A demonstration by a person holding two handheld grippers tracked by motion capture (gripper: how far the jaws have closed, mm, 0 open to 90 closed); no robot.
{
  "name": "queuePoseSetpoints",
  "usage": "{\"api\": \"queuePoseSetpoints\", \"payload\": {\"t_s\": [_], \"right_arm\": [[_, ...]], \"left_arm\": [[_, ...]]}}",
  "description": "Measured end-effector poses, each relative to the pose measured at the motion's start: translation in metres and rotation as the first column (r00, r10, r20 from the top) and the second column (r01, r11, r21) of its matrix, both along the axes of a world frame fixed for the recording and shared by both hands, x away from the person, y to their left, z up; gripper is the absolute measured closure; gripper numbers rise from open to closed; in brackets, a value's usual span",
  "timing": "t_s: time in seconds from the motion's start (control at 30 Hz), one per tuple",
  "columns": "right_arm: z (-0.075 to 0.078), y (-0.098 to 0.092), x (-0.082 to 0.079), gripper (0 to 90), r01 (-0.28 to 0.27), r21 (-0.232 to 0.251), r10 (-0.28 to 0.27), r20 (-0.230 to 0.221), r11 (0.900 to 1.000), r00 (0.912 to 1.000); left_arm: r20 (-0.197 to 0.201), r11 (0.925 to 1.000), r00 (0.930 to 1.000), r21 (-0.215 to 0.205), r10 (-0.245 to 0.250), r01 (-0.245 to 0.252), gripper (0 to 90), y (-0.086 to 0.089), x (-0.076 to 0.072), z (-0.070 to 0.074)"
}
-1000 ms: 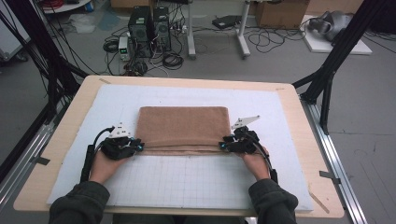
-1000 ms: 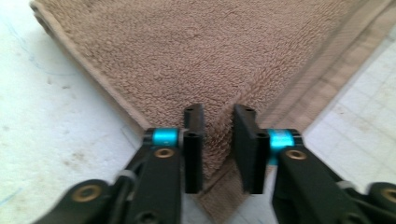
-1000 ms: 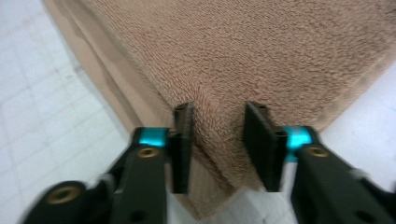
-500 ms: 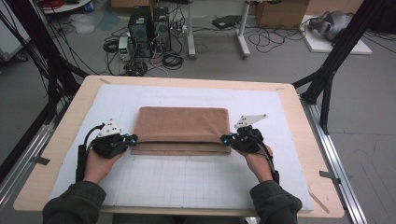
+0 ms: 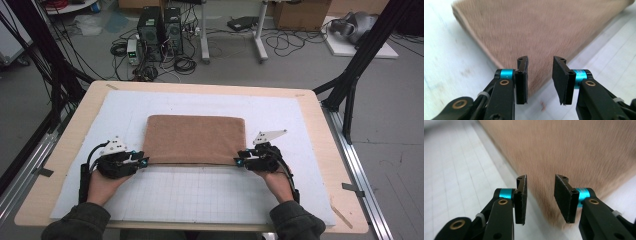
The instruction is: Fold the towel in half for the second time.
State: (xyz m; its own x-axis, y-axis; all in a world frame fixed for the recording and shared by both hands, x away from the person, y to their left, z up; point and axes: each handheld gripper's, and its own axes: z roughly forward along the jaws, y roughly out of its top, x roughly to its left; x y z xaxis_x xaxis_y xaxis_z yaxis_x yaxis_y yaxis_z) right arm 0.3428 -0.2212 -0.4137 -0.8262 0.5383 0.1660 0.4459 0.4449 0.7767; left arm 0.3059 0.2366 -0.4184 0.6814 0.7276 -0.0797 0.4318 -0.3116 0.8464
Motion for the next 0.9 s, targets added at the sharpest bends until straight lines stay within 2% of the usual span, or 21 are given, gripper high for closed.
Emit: {"api": "queuePoseSetpoints", "payload": {"t_s": [0.07, 0.1, 0.13, 0.2, 0.27, 0.3, 0.33, 0.43, 0.5, 0.57, 0.63, 0.7, 0.77, 0.83, 0.9], "right_arm": [[0.002, 0.004, 0.005, 62.9, 0.009, -0.009, -0.009, -0.001, 1.000, 1.0000], [0.002, 0.008, 0.007, 63.2, 0.021, -0.028, -0.021, 0.003, 0.999, 0.9998], [0.000, 0.011, 0.009, 63.1, 0.026, -0.044, -0.026, 0.006, 0.999, 0.9996], [-0.007, 0.015, 0.013, 61.2, 0.026, -0.066, -0.027, -0.014, 0.997, 0.9995], [-0.013, 0.019, 0.014, 59.6, 0.021, -0.110, -0.026, -0.036, 0.994, 0.9990], [-0.015, 0.019, 0.015, 58.8, 0.018, -0.122, -0.023, -0.043, 0.992, 0.9988], [-0.016, 0.020, 0.014, 58.6, 0.017, -0.125, -0.023, -0.045, 0.992, 0.9987], [-0.017, 0.019, 0.014, 57.6, 0.020, -0.126, -0.026, -0.048, 0.992, 0.9985], [-0.016, 0.020, 0.014, 54.3, 0.021, -0.125, -0.027, -0.047, 0.992, 0.9985], [-0.014, 0.019, 0.014, 49.9, 0.028, -0.111, -0.033, -0.043, 0.993, 0.9985], [-0.012, 0.017, 0.013, 43.4, 0.043, -0.104, -0.046, -0.022, 0.994, 0.9987], [-0.009, 0.013, 0.012, 35.5, 0.072, -0.072, -0.074, -0.023, 0.995, 0.9970], [-0.006, 0.010, 0.010, 30.8, 0.083, -0.053, -0.084, -0.013, 0.995, 0.9964], [-0.002, 0.008, 0.007, 25.1, 0.100, -0.052, -0.100, 0.003, 0.994, 0.9950], [0.000, 0.006, 0.004, 20.7, 0.111, -0.048, -0.111, 0.015, 0.993, 0.9938]], "left_arm": [[-0.002, 1.0000, 1.0000, -0.002, -0.001, 0.001, 68.0, -0.004, 0.004, 0.002], [-0.007, 0.9999, 1.0000, 0.014, 0.006, -0.006, 69.7, -0.006, 0.007, 0.000], [-0.028, 0.9997, 0.9996, 0.023, 0.005, -0.004, 70.7, -0.008, 0.010, -0.003], [-0.050, 0.9965, 0.9987, 0.084, 0.006, -0.002, 70.6, -0.012, 0.013, -0.012], [-0.072, 0.9948, 0.9973, 0.102, 0.011, -0.004, 70.2, -0.013, 0.015, -0.021], [-0.061, 0.9962, 0.9980, 0.087, 0.015, -0.010, 70.2, -0.012, 0.014, -0.023], [-0.067, 0.9973, 0.9975, 0.071, 0.024, -0.019, 70.4, -0.011, 0.013, -0.024], [-0.056, 0.9963, 0.9981, 0.084, 0.025, -0.020, 70.3, -0.012, 0.013, -0.024], [-0.058, 0.9974, 0.9981, 0.070, 0.021, -0.016, 68.7, -0.012, 0.013, -0.024], [-0.066, 0.9994, 0.9977, 0.034, 0.011, -0.009, 64.4, -0.011, 0.013, -0.023], [-0.062, 0.9997, 0.9981, 0.024, 0.001, 0.001, 61.1, -0.011, 0.012, -0.021], [-0.065, 1.0000, 0.9978, -0.004, -0.004, 0.004, 54.5, -0.010, 0.011, -0.019], [-0.066, 0.9999, 0.9978, -0.015, -0.008, 0.007, 43.8, -0.010, 0.009, -0.017], [-0.065, 1.0000, 0.9979, -0.006, 0.002, -0.002, 28.9, -0.012, 0.006, -0.017], [-0.075, 0.9999, 0.9972, 0.010, -0.004, 0.005, 18.2, -0.014, 0.003, -0.016]]}}
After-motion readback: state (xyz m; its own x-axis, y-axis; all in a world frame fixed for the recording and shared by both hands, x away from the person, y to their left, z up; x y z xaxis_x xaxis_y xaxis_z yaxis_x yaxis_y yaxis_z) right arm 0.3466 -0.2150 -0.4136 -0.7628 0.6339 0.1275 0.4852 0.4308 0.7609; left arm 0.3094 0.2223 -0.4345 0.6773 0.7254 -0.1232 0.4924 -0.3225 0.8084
